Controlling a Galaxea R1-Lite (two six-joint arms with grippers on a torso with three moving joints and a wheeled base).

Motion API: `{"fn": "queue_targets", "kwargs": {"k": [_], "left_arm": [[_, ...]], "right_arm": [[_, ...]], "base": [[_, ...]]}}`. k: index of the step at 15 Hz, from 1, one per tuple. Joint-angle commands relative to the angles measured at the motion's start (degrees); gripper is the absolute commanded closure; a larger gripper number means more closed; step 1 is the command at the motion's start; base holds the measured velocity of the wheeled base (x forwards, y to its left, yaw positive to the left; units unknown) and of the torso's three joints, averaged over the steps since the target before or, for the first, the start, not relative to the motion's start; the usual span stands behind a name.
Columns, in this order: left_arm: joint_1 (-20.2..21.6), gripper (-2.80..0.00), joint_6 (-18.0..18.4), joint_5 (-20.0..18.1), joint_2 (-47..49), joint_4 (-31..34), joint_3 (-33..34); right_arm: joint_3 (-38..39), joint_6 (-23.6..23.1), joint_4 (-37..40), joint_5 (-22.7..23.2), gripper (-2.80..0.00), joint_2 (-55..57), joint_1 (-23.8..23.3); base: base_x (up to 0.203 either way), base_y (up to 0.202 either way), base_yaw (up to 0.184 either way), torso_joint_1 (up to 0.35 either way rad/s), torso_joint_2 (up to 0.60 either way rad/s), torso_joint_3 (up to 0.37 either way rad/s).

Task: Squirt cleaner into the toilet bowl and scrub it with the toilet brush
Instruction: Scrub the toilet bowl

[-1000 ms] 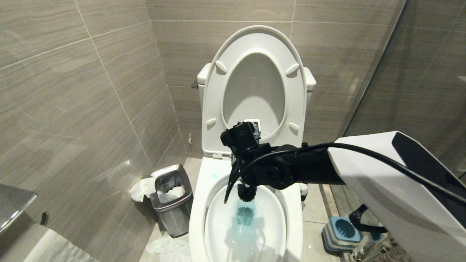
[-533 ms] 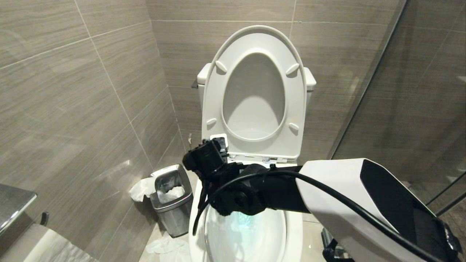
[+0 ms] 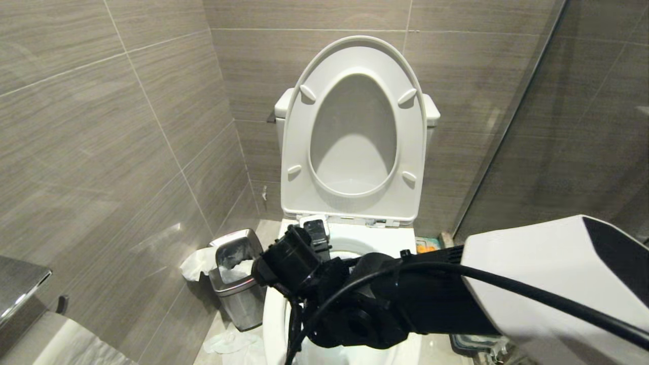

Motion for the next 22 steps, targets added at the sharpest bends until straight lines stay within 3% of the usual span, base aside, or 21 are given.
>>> {"fn": "queue_targets", "kwargs": {"k": [1, 4, 8, 10, 14, 18, 22], "left_arm": [[0.02, 0.0, 0.06, 0.04, -0.01, -0.02, 0.0], [0.03, 0.0, 0.03, 0.01, -0.01, -0.02, 0.0], [-0.06, 0.0, -0.03, -0.02, -0.01, -0.02, 0.0], [0.03, 0.0, 0.04, -0.04, -0.01, -0.02, 0.0], [0.03, 0.0, -0.01, -0.04, -0.01, -0.02, 0.0], [0.03, 0.0, 0.06, -0.04, -0.01, -0.02, 0.0], [0.03, 0.0, 0.03, -0.04, -0.01, -0.02, 0.0]], "right_arm": [[9.76, 2.46, 0.05, -0.29, 0.0, -8.0, 0.11], [16.09, 4.64, -0.45, -0.31, 0.0, -12.46, -5.13], [12.99, 4.01, -0.6, -0.3, 0.0, -12.08, -13.6], [9.64, 3.92, -0.66, -0.3, 0.0, -9.52, -15.57], [-4.09, 3.57, -0.51, -0.3, 0.0, 0.14, -16.08], [-20.2, -0.21, 0.06, -0.38, 0.0, 10.83, -14.96], [-20.85, -0.89, 0.71, -0.07, 0.0, 11.16, -9.17]], "base": [[0.0, 0.0, 0.0, 0.0, 0.0, 0.0], [0.0, 0.0, 0.0, 0.0, 0.0, 0.0], [0.0, 0.0, 0.0, 0.0, 0.0, 0.0], [0.0, 0.0, 0.0, 0.0, 0.0, 0.0], [0.0, 0.0, 0.0, 0.0, 0.0, 0.0], [0.0, 0.0, 0.0, 0.0, 0.0, 0.0], [0.0, 0.0, 0.0, 0.0, 0.0, 0.0]]}}
